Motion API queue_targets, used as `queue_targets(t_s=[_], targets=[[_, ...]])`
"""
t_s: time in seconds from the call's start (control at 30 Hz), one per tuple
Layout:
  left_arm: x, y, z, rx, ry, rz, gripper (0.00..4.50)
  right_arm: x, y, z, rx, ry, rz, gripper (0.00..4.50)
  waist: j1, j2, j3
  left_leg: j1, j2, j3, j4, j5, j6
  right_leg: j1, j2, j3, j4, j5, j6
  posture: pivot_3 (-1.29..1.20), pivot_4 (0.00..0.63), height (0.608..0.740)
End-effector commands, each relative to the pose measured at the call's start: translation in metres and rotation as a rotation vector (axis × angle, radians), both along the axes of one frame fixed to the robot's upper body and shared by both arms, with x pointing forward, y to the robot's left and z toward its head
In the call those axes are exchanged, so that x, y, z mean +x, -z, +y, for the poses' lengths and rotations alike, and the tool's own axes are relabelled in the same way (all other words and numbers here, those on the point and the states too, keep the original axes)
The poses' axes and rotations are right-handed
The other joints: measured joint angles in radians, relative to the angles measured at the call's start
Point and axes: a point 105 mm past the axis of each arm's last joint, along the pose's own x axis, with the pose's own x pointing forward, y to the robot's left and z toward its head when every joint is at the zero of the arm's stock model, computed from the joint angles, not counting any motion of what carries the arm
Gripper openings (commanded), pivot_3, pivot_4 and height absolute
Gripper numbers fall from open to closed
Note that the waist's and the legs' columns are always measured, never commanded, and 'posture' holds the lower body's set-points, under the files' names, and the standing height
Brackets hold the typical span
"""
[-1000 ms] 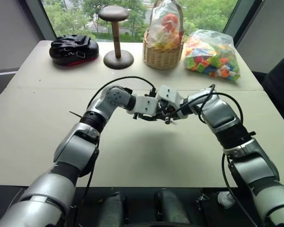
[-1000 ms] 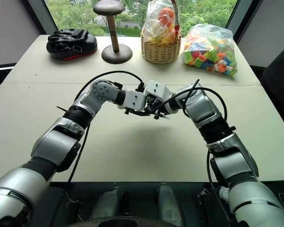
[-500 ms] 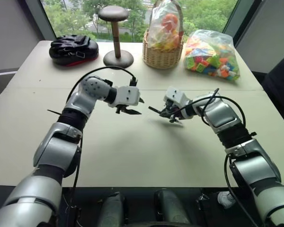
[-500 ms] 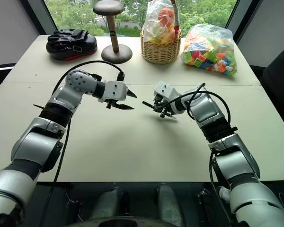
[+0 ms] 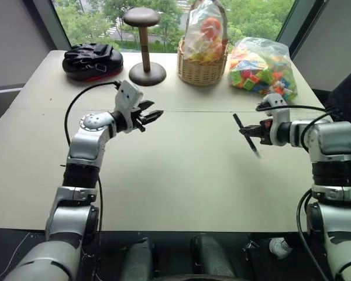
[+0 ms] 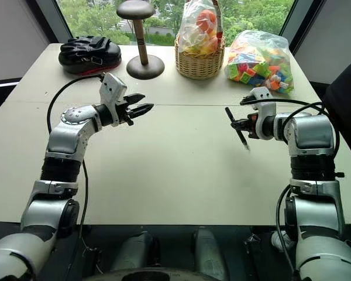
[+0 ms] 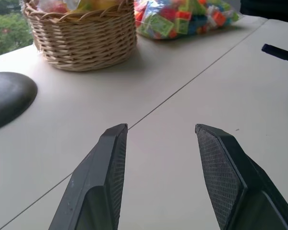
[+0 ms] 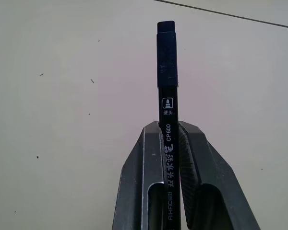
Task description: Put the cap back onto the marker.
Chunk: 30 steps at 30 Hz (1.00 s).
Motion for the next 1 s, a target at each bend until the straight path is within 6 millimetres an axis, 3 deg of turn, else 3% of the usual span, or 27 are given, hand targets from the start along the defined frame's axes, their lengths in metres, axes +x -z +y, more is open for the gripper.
queue_targets(t_s=[0.03,0.17,0.3,0.43,0.6,0.7,0.83,1.0], targets=[[-0.003,-0.001,0.010,-0.056,-0.119,0.026,2.33,-0.005,-0.005,-0.022,-0.001,0.095,-0.027,0.00,-0.001,0.000,0.000,0.000,0.000,0.000,0.000,0.000,0.000,0.000,0.000,0.000,0.000,0.000,0.000,0.00,0.150,0.740],[-0.009,0.023,0.013,-0.050,-0.225,0.102,2.33,-0.010,0.024,-0.045,-0.033,0.210,0.006,0.00,-0.002,0.000,0.000,0.001,0.000,0.000,-0.001,0.000,-0.001,0.000,0.000,0.001,0.000,0.000,0.000,0.00,0.150,0.740],[-0.014,0.040,0.013,-0.025,-0.272,0.150,2.33,-0.010,0.032,-0.047,-0.026,0.240,0.010,0.00,-0.002,0.000,0.000,0.003,-0.001,0.001,-0.001,0.001,-0.002,0.000,0.000,0.002,-0.001,0.000,0.000,0.00,0.150,0.740],[-0.019,0.051,0.013,0.002,-0.275,0.158,2.38,-0.009,0.038,-0.049,-0.039,0.256,0.008,1.77,-0.001,0.000,0.000,0.003,-0.001,0.001,-0.001,0.002,-0.003,0.001,0.000,0.002,0.000,0.000,0.000,0.00,0.150,0.740],[-0.018,0.054,0.020,-0.015,-0.295,0.151,2.38,-0.007,0.034,-0.053,-0.087,0.255,-0.031,4.43,0.000,0.000,0.000,0.003,-0.001,0.001,0.000,0.002,-0.003,0.001,0.000,0.002,-0.001,0.000,0.000,0.00,0.150,0.740],[-0.019,0.050,0.025,-0.027,-0.297,0.111,2.38,-0.002,0.019,-0.059,-0.204,0.227,-0.181,4.47,0.001,0.000,0.000,0.003,-0.001,0.001,-0.001,0.002,-0.003,0.001,0.000,0.002,-0.001,0.000,0.000,0.00,0.150,0.740],[-0.024,0.041,0.033,-0.062,-0.276,0.029,2.38,-0.003,-0.014,-0.050,-0.256,0.188,-0.497,4.47,-0.003,0.000,0.000,0.003,-0.001,0.001,-0.001,0.002,-0.003,0.001,0.000,0.002,-0.002,0.000,0.000,0.00,0.150,0.740],[-0.038,0.036,0.047,-0.069,-0.267,-0.062,2.38,-0.025,-0.018,-0.054,-0.178,0.335,-0.702,4.47,-0.002,-0.001,-0.001,0.004,0.000,0.000,-0.001,0.002,-0.004,0.001,0.001,0.002,-0.001,0.000,0.000,0.00,0.150,0.740]])
